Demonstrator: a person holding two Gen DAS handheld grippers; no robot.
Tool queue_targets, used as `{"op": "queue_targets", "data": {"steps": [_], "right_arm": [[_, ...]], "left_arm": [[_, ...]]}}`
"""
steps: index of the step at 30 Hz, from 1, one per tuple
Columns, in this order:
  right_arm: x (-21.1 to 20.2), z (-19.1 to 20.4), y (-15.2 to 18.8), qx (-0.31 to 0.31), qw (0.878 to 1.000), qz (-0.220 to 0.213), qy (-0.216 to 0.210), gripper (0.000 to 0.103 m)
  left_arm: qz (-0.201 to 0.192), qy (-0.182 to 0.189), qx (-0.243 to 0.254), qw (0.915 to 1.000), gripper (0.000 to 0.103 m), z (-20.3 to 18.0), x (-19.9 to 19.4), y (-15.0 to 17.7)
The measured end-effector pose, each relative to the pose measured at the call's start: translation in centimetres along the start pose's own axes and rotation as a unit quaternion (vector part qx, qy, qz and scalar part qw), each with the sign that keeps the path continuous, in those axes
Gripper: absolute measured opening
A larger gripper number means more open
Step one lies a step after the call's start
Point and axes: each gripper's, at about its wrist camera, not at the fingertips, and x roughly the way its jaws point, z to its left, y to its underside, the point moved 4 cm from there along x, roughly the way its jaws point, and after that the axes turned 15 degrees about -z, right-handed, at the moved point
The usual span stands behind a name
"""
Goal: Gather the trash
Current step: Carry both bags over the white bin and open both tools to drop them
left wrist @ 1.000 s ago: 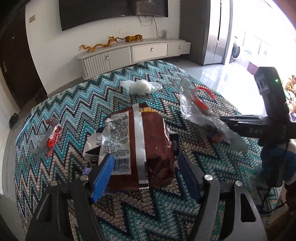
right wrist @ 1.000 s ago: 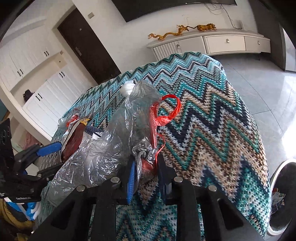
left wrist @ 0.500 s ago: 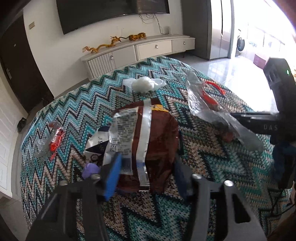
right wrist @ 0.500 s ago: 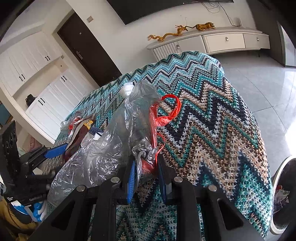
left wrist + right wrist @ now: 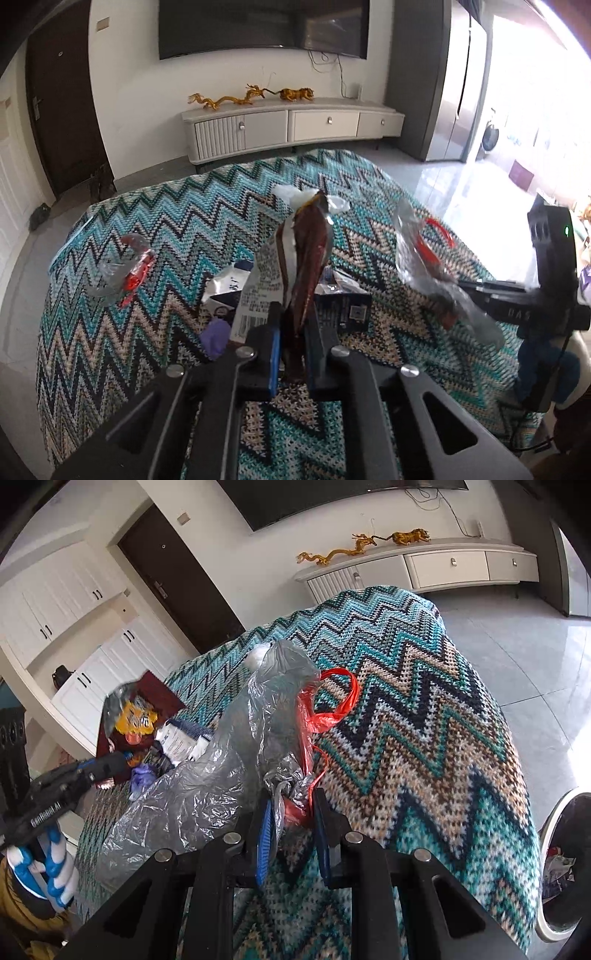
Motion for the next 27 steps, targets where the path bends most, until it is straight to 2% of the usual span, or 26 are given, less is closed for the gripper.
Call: {"op": "queue_targets", "data": {"steps": [5, 17, 22, 27], "right_arm": [[-1.8, 0.8, 0.0, -0.003, 1.000, -0.013, -0.002, 0.019], [-7.8, 3.5, -0.7, -0.021, 0.998, -0.064, -0.011, 0.019], [-10.1, 4.1, -1.0, -0.027, 0.996, -0.086, -0.013, 0.019], [-13.1, 3.7, -1.2, -0.030, 0.993, -0.112, -0.006, 0.019]], "left_arm": [[-0.022, -0.004, -0.010, 0.9997, 0.005, 0.6, -2.4, -0.8], [-0.085, -0.032, -0.012, 0.9958, 0.005, 1.8, -9.8, -3.3], [-0.104, -0.032, 0.005, 0.9941, 0.005, 0.2, -12.1, -4.2], [-0.119, -0.019, 0.041, 0.9919, 0.005, -3.3, -13.0, -5.3]]}}
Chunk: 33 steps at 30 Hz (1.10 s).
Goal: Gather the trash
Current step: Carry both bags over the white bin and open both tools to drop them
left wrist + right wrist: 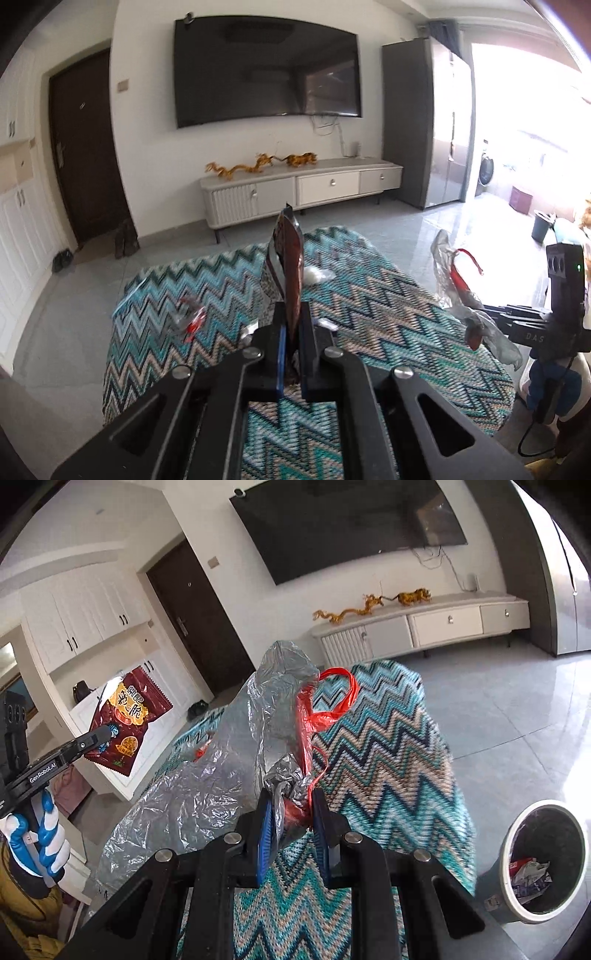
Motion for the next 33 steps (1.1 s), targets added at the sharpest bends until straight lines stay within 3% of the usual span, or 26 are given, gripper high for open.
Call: {"op": "queue_targets", "data": {"steps": [11, 21, 33], "right_arm": [[-4.8, -5.6, -0.9, 0.026, 0.998, -0.034, 0.044, 0.019], [-8.7, -12.6, -0.6, 0.068, 0.990, -0.058, 0.107, 0.019], [-11.4, -20.2, 1.3, 0.117, 0.976, -0.064, 0.170, 0.019]], "left_arm": [[-0.002, 0.080, 0.089, 0.9929, 0.005, -11.7, 2.6, -1.5], [0.010, 0.150, 0.153, 0.9768, 0.005, -21.8, 5.8, -1.0], [0.052, 0.209, 0.194, 0.9570, 0.005, -30.2, 10.5, 1.4]]}}
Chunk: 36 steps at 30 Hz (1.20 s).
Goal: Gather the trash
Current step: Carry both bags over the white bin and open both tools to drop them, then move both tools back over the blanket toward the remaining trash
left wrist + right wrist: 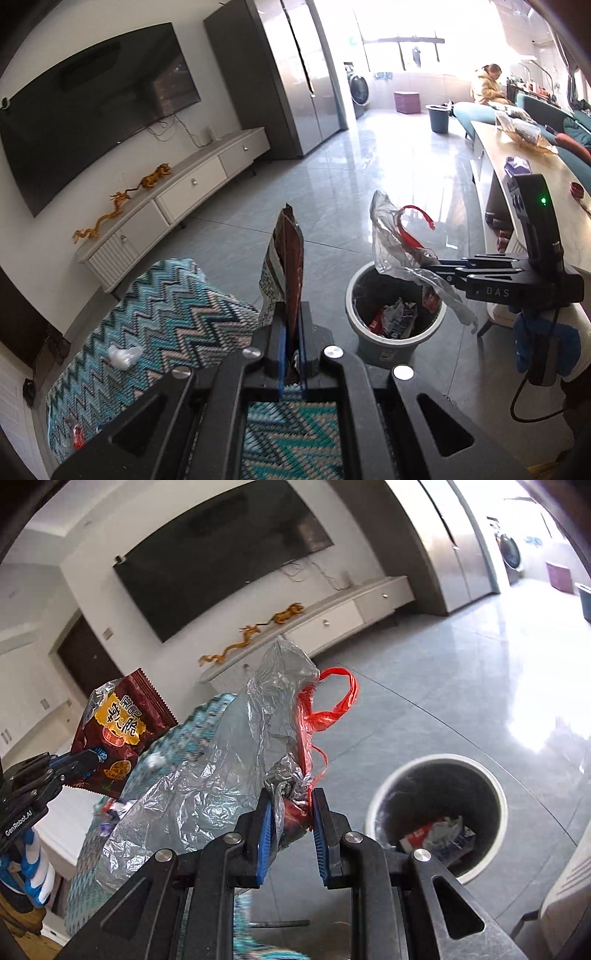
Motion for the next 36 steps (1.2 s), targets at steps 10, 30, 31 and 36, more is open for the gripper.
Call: {"op": "queue_targets", "data": {"steps": [10, 30, 31, 36], "right_arm": [[1.2, -7.5, 0.8, 0.041, 0.997, 0.020, 0.068, 0.019], [7.9, -18.0, 5.9, 0.057, 0.972, 0.116, 0.194, 0.022], [7.9, -18.3, 6.0, 0.057, 0.971, 0.119, 0.202, 0.023], [7.6, -18.7, 6.1, 0.061, 0.967, 0.121, 0.218, 0.041]], "left_arm": [[0.068, 0.096, -0.018, 0.9929, 0.005, -4.8, 8.4, -0.1], [0.181, 0.181, -0.174, 0.9509, 0.010, -9.6, 23.7, 1.9], [0.184, 0.183, -0.179, 0.9491, 0.014, -9.8, 24.0, 1.8], [0.181, 0.185, -0.201, 0.9447, 0.048, -9.8, 24.3, 2.0]]}}
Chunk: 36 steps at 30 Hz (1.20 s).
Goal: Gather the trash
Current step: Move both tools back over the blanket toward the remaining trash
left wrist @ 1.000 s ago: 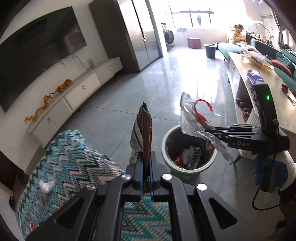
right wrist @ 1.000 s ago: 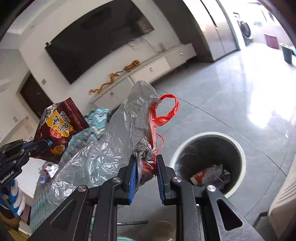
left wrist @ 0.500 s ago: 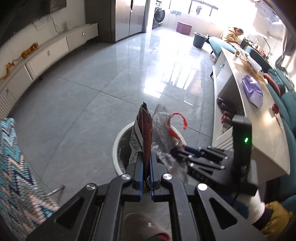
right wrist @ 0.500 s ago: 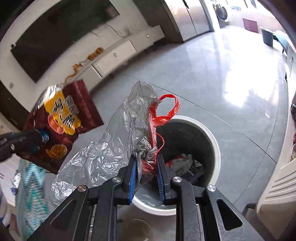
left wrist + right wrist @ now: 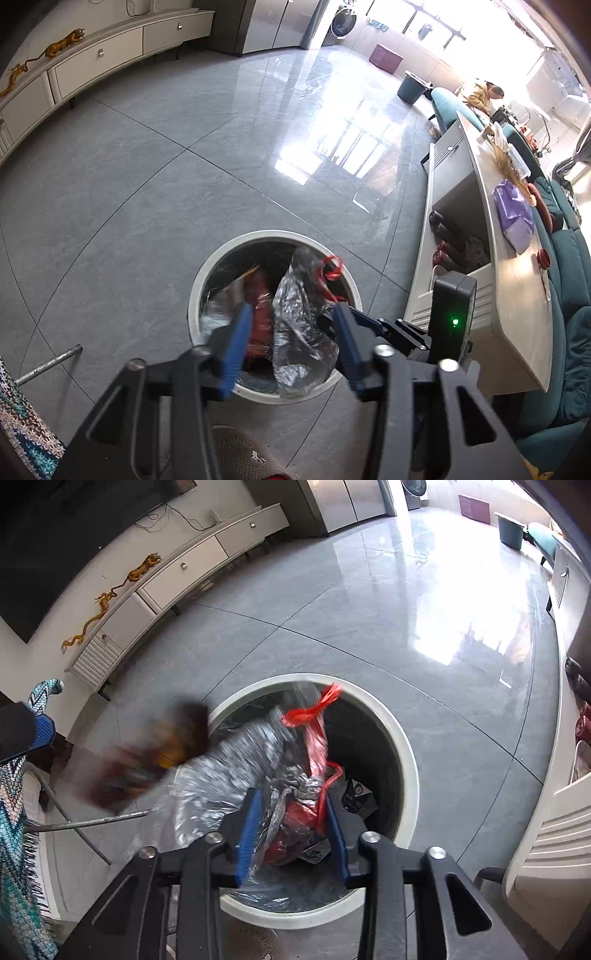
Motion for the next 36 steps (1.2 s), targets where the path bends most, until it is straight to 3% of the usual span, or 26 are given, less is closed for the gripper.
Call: {"op": "queue_targets", "data": {"steps": [8, 19, 25, 36], "right_arm": [[-1.2, 0.4, -0.1, -0.001, 1.000, -0.005, 0.003, 0.048], [-7.2, 5.1, -2.7, -0.007, 0.997, -0.064, -0.052, 0.049], [-12.4, 11.0, -4.1, -0.042, 0.988, -0.111, -0.103, 0.052], [-21.0, 21.7, -4.3, -0.109, 0.959, -0.170, -0.198, 0.057]], "left_arm": [[-0.018, 0.005, -0.010, 0.9998, 0.048, 0.4, -2.6, -0.5], [-0.117, -0.039, 0.007, 0.9924, 0.048, 2.7, -14.6, -1.1], [-0.180, -0.073, 0.007, 0.9809, 0.060, 4.6, -22.4, 0.6], [-0.271, -0.160, -0.019, 0.9491, 0.061, 9.1, -36.6, 5.0]]}}
